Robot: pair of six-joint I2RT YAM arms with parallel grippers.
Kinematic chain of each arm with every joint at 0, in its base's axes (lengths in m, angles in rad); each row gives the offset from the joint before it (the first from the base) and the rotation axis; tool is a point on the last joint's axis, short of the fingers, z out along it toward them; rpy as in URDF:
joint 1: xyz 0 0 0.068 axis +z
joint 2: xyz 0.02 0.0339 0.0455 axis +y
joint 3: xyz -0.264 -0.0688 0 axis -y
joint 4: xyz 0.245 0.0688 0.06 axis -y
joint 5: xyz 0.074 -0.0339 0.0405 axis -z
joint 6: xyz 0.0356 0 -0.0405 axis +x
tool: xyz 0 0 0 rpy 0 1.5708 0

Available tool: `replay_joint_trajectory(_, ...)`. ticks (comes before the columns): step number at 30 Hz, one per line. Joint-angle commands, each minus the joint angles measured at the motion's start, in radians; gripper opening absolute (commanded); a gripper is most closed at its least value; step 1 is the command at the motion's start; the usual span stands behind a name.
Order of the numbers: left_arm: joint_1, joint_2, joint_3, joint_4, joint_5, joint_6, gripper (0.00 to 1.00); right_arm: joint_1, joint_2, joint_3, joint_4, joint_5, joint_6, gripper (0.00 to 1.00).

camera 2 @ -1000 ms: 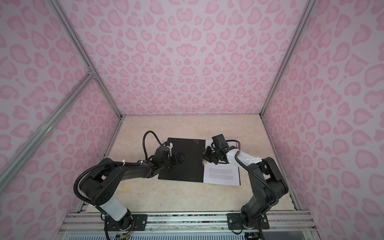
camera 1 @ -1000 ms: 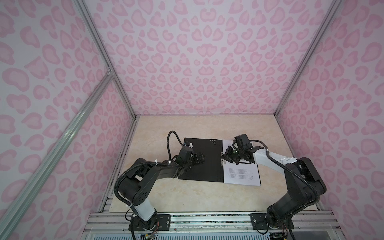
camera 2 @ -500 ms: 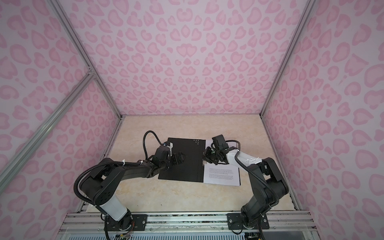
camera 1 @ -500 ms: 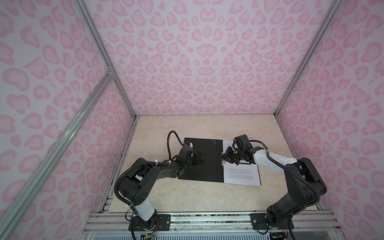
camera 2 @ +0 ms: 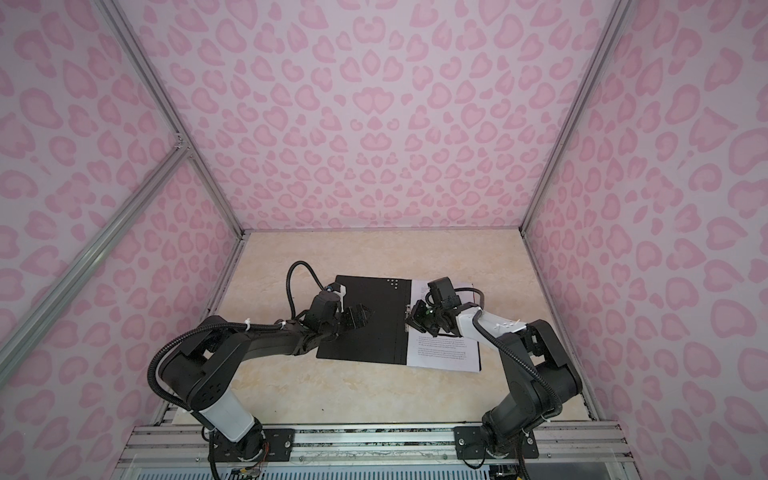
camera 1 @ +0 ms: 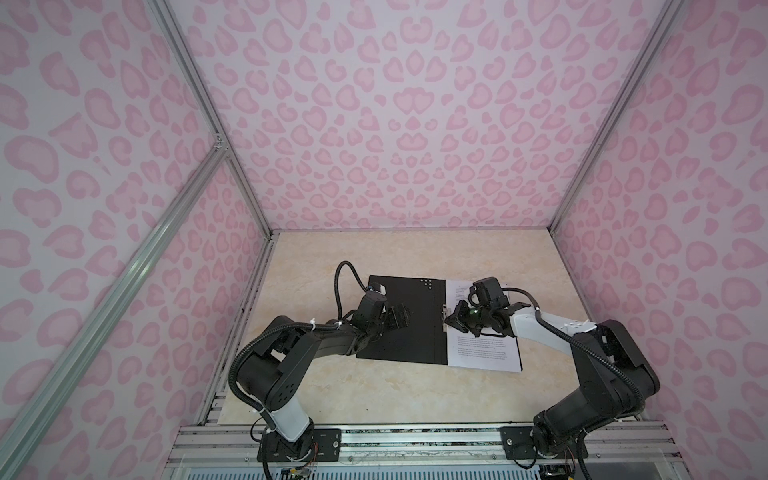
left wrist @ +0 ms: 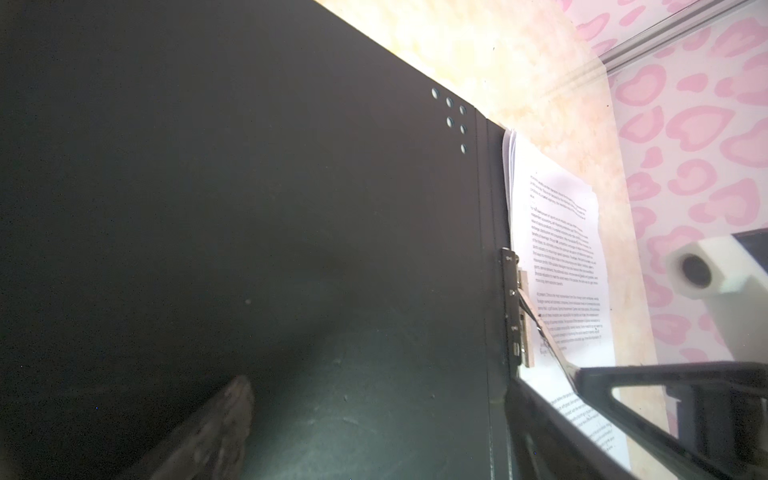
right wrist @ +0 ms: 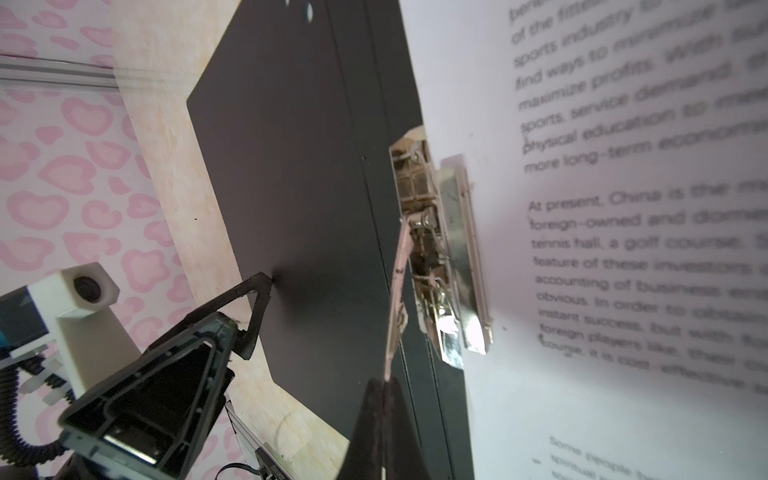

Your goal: Put the files into the folder

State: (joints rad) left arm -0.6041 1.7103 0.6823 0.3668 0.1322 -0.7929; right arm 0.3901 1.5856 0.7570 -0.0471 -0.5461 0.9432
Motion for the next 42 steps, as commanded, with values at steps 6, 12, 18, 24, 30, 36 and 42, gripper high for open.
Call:
replay_joint_trajectory(6, 0.004, 0.035, -0.025, -0.425, 0.008, -0.066, 0.98, -0.005, -0.015, -0.138, 0.119, 0.027, 0.008, 0.00)
replay_joint_trajectory(12, 0.010, 0.040, -0.025, -0.428, 0.001, -0.069, 0.98, -0.008, -0.025, -0.215, 0.167, 0.076, 0.002, 0.00)
replay_joint_trajectory(18, 0.014, 0.046, -0.025, -0.433, -0.005, -0.072, 0.98, -0.004, -0.005, -0.287, 0.213, 0.136, -0.012, 0.00)
replay_joint_trajectory(24, 0.015, 0.057, -0.020, -0.428, 0.001, -0.074, 0.98, 0.032, 0.049, -0.310, 0.277, 0.156, 0.012, 0.00)
replay_joint_trajectory(30, 0.015, 0.050, -0.023, -0.431, -0.008, -0.074, 0.98, 0.052, 0.060, -0.309, 0.279, 0.188, 0.038, 0.00)
replay_joint_trajectory(36, 0.013, 0.055, -0.024, -0.426, -0.005, -0.074, 0.98, 0.055, 0.075, -0.280, 0.206, 0.234, 0.026, 0.00)
replay_joint_trajectory(42, 0.004, 0.062, -0.012, -0.422, 0.001, -0.079, 0.98, 0.104, 0.113, -0.202, 0.120, 0.273, -0.015, 0.00)
